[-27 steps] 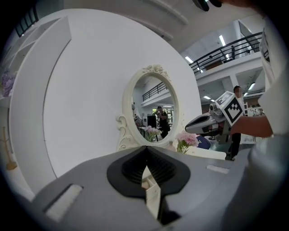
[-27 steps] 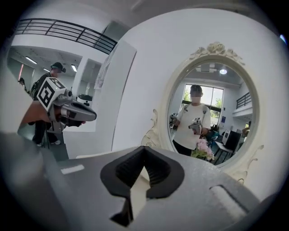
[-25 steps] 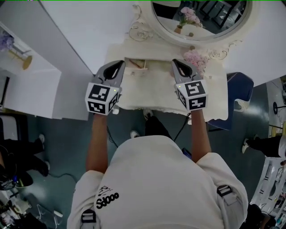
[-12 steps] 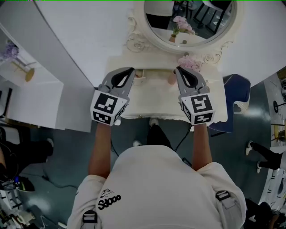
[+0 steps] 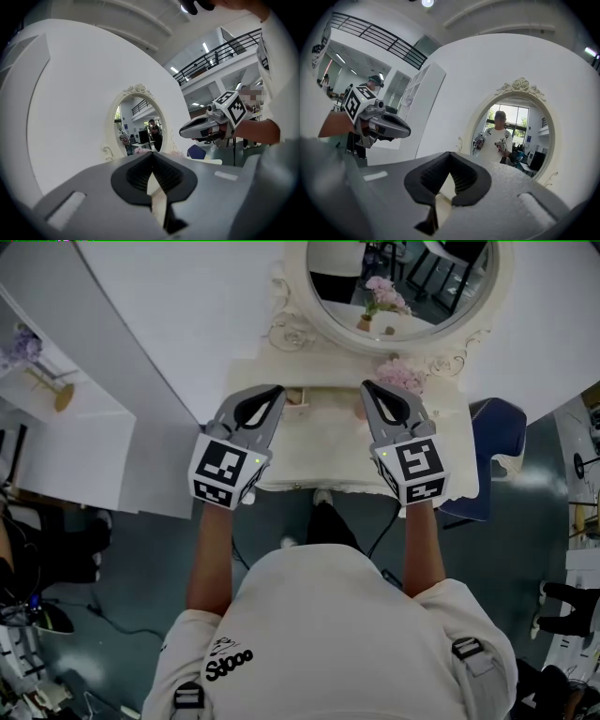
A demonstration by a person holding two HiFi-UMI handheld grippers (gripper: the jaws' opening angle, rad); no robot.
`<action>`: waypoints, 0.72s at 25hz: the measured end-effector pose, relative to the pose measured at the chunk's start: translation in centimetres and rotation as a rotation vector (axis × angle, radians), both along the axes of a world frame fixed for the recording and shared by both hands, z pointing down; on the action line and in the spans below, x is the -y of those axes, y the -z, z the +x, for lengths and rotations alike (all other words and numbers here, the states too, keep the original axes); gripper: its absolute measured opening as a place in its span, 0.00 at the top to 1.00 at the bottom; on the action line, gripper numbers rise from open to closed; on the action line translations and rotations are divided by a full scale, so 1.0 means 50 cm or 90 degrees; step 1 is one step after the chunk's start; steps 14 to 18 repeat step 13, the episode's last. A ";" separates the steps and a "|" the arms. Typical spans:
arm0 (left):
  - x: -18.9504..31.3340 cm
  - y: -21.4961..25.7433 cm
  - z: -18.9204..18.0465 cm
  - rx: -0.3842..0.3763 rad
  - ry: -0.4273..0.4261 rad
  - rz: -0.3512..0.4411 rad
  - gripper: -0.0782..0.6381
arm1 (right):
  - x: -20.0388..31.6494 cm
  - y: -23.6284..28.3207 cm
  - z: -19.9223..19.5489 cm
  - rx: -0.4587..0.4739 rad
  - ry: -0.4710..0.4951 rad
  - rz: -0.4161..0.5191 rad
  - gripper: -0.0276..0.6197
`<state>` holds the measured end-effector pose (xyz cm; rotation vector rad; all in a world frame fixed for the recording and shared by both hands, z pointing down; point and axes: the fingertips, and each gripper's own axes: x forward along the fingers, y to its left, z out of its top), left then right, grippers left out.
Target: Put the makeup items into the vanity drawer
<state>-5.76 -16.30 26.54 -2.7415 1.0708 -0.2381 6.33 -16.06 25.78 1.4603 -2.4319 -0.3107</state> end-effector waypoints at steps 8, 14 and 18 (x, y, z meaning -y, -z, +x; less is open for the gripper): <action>0.007 -0.004 -0.023 -0.005 0.012 -0.003 0.87 | 0.008 -0.009 -0.022 0.001 0.014 -0.007 0.95; 0.012 -0.003 -0.021 -0.011 0.009 -0.004 0.87 | 0.012 -0.004 -0.028 0.003 0.021 -0.005 0.95; 0.012 -0.003 -0.021 -0.011 0.009 -0.004 0.87 | 0.012 -0.004 -0.028 0.003 0.021 -0.005 0.95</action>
